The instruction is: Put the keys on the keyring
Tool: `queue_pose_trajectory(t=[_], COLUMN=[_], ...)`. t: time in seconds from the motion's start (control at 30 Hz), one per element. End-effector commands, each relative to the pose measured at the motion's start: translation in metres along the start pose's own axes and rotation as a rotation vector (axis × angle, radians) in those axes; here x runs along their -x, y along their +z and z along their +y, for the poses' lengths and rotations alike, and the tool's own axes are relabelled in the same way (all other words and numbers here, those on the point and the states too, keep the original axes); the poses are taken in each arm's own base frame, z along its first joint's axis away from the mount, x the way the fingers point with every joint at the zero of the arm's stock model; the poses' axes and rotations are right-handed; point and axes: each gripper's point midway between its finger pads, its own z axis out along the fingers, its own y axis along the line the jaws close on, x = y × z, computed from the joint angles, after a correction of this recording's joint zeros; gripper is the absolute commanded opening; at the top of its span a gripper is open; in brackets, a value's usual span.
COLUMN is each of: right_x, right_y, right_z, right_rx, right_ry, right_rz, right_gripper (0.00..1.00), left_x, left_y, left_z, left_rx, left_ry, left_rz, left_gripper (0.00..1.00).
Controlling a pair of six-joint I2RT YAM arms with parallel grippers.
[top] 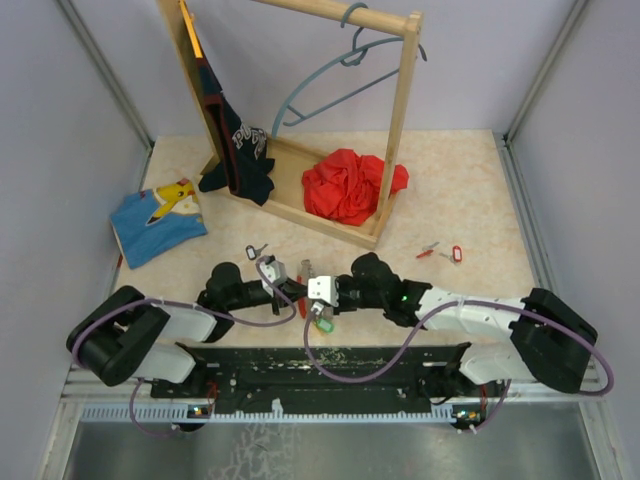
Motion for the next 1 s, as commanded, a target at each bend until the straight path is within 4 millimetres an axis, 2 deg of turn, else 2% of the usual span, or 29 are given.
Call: queue_pose_trajectory(t=[0.0,0.13,0.4,0.63,0.83,0.97], right_x=[0.018,0.022,0.028,0.033,0.039,0.05], right_y=[0.011,0.013,0.004,0.008,0.002,-0.01], right_z=[0.0,-0.003,-0.012,-0.014,-0.026,-0.033], right_rx=[0.019,0.015,-0.038,-0.05,-0.108,-0.119], right_ry=[0.007,0.001,-0.014,-0.003,-0.017,-0.05], right_rz=[-0.074,-0.085,-0.103,-0.136,-0.146,-0.144], right_gripper=[0.0,0.0,0.0,0.0,0.0,0.0], left_x=[0.022,0.023,0.024,0.025,0.023,0.021], left_y=[-0.002,-0.003,-0.004,-0.004,-0.004,-0.004], left_z=[0.004,0.004,0.003,0.002,0.003,0.004], left_rx=[0.024,0.028,0.032,0.024,0.032,0.035], left_ry=[0.045,0.044,0.051,0.054,0.056,0.056], left_rz=[-0.082,-0.092,-0.094,-0.096,-0.091,-0.079], left_gripper=[0.0,0.0,0.0,0.0,0.0,0.11])
